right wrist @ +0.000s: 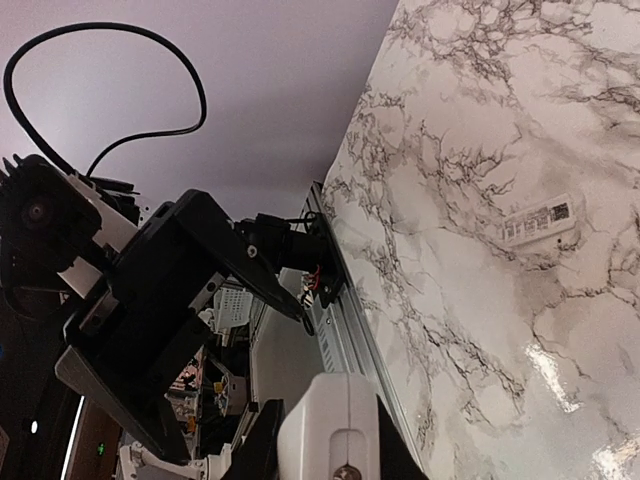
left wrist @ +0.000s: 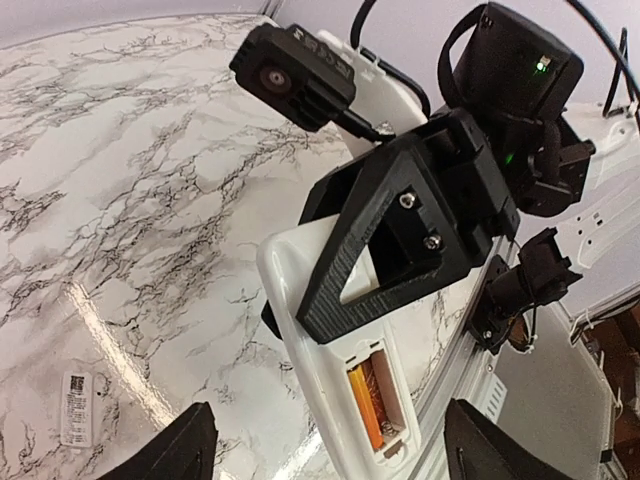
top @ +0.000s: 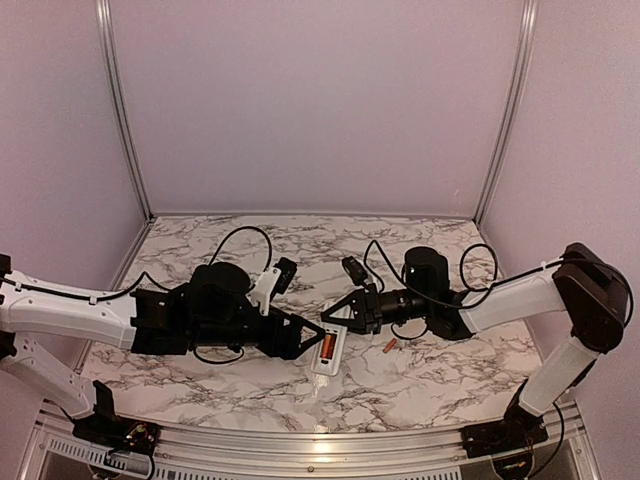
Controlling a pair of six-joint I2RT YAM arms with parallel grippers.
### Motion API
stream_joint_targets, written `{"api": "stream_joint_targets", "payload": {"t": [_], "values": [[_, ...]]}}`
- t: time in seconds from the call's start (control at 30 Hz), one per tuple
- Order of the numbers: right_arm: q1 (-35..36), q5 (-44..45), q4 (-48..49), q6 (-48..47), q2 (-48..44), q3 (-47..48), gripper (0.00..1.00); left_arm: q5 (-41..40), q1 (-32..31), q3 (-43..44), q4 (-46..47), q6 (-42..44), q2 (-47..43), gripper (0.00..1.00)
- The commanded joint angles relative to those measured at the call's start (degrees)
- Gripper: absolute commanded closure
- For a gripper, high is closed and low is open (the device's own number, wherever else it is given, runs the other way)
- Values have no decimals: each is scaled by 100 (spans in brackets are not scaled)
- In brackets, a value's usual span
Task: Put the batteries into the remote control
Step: Move the battery to the center of the board.
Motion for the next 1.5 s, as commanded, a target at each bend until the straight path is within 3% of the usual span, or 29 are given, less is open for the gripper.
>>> {"api": "stream_joint_targets", "payload": {"t": [0.0, 0.2, 0.37, 0.67, 1.03, 1.2, 1.47], "values": [[-142, -45, -116, -160, -241, -96, 100, -94, 275, 167, -475, 801, -555, 17], [-388, -70, -361, -378, -439, -207, 100, -376, 673, 386, -1571, 1578, -572, 13], [-779, 0, -1137, -917, -856, -282, 100, -534, 748, 1060, -2319, 2136, 267, 17], [-2300, -76, -2331, -1638, -1953, -800, 100, 75, 546, 2894, -2343, 2491, 2403, 32], [-3879, -687, -2998, -2026, -2865, -1204, 100, 357, 223, 4458, -2298, 2364, 4167, 39], [-4293, -917, -3166, -2256, -3196, -1252, 100, 426, 138, 4971, -2372, 2316, 4680, 40], [-4320, -1071, -3202, -2334, -3494, -1222, 100, 422, 64, 5817, -2692, 2410, 5369, 41]]}}
